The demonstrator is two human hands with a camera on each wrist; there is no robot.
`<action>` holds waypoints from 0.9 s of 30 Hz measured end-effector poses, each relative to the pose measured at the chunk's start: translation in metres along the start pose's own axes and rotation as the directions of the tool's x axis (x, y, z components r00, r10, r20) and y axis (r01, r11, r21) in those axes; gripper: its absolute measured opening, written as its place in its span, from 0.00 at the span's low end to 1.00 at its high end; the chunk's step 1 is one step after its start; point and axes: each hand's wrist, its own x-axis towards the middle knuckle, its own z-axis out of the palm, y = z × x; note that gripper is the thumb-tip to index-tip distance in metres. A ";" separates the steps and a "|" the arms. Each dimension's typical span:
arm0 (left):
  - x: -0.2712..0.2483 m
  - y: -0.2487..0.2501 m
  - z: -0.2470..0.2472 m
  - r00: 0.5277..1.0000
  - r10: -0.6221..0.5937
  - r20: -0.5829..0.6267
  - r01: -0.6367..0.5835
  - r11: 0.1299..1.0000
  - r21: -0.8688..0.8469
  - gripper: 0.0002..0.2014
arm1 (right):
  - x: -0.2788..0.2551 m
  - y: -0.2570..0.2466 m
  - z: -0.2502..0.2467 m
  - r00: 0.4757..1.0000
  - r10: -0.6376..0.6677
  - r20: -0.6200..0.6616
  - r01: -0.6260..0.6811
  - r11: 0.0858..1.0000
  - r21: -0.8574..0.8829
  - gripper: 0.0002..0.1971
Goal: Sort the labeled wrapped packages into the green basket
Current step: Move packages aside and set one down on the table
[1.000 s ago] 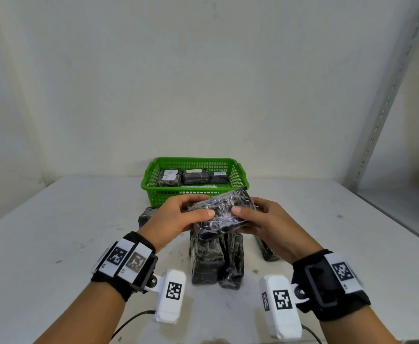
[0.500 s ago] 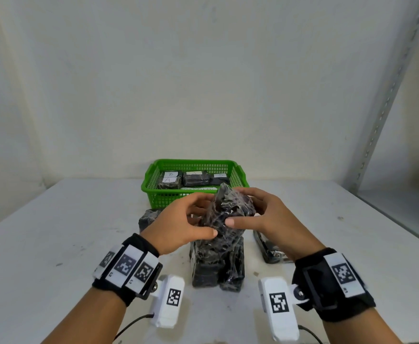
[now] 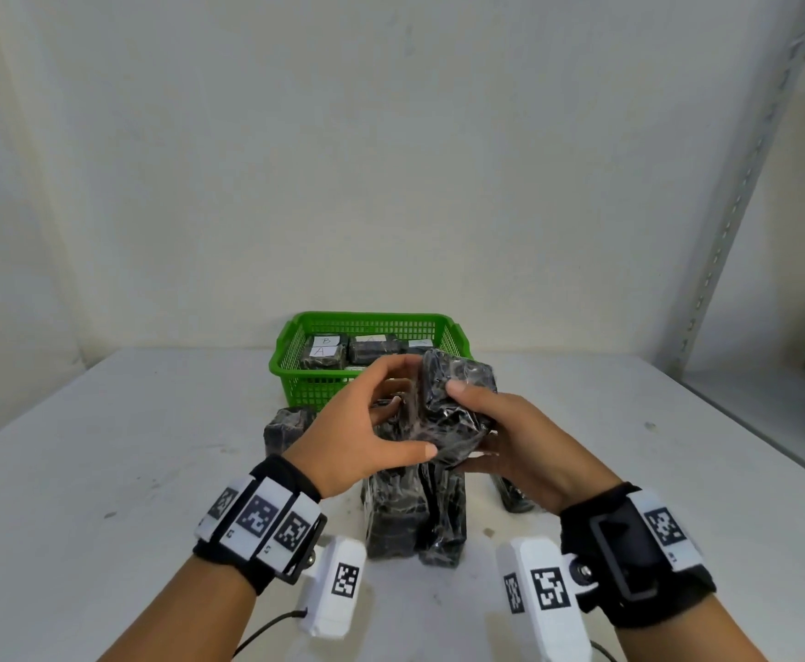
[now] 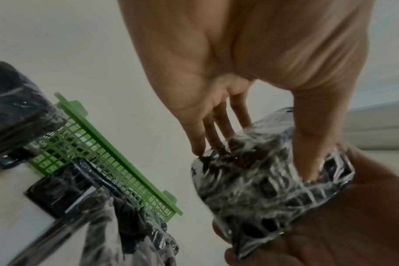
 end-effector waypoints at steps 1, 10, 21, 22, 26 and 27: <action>-0.001 0.003 0.001 1.000 0.014 0.014 -0.014 1.000 0.012 0.41 | 0.000 0.001 0.001 1.000 -0.008 -0.017 0.008 1.000 -0.021 0.24; 0.001 0.012 0.008 0.995 0.095 -0.039 -0.088 0.985 0.150 0.33 | 0.002 0.001 -0.001 0.999 -0.008 -0.047 0.007 0.999 -0.033 0.21; 0.002 0.012 0.012 0.989 0.145 -0.022 -0.136 0.963 0.234 0.35 | 0.005 0.001 -0.002 1.000 0.027 -0.002 -0.027 0.998 -0.063 0.21; 0.002 0.013 0.012 0.989 0.148 -0.016 -0.140 0.961 0.240 0.35 | 0.006 0.001 -0.002 1.000 0.025 -0.001 -0.025 0.997 -0.067 0.20; 0.002 0.013 0.014 0.988 0.153 -0.002 -0.148 0.961 0.234 0.35 | 0.005 0.001 -0.001 1.000 -0.003 -0.009 0.002 0.995 -0.100 0.18; 0.001 0.013 0.014 0.988 0.153 -0.004 -0.148 0.962 0.227 0.35 | 0.004 0.001 -0.001 1.000 -0.015 0.000 0.015 0.995 -0.096 0.18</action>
